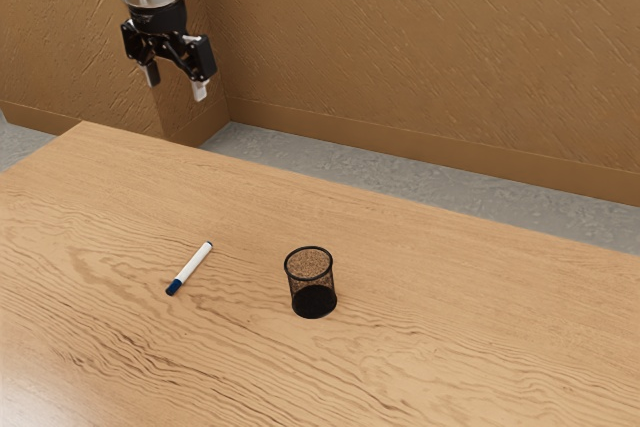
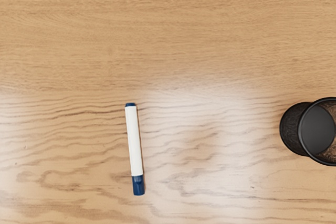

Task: Put the marker into the pen holder.

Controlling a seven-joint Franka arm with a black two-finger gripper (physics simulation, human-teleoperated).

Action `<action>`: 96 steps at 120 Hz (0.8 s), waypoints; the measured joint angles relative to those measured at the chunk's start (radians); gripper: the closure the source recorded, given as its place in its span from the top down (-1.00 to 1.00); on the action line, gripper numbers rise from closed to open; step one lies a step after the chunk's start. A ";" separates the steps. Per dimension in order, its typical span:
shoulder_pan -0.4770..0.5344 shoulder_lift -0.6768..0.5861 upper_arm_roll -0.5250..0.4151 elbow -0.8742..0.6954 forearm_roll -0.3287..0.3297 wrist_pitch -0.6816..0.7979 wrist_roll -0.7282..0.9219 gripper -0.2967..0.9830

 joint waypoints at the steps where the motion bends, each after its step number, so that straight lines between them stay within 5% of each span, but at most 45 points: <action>1: 0.000 0.000 0.000 0.000 0.000 0.000 0.000 0.54; 30: 0.020 -0.007 0.013 -0.002 -0.032 -0.003 0.003 0.53; 45: 0.102 0.031 0.029 -0.045 0.030 0.011 0.002 0.53; 68: 0.298 0.176 0.033 -0.356 0.036 0.234 0.011 0.54; 96: 0.277 0.150 0.029 -0.543 0.001 0.498 0.015 0.54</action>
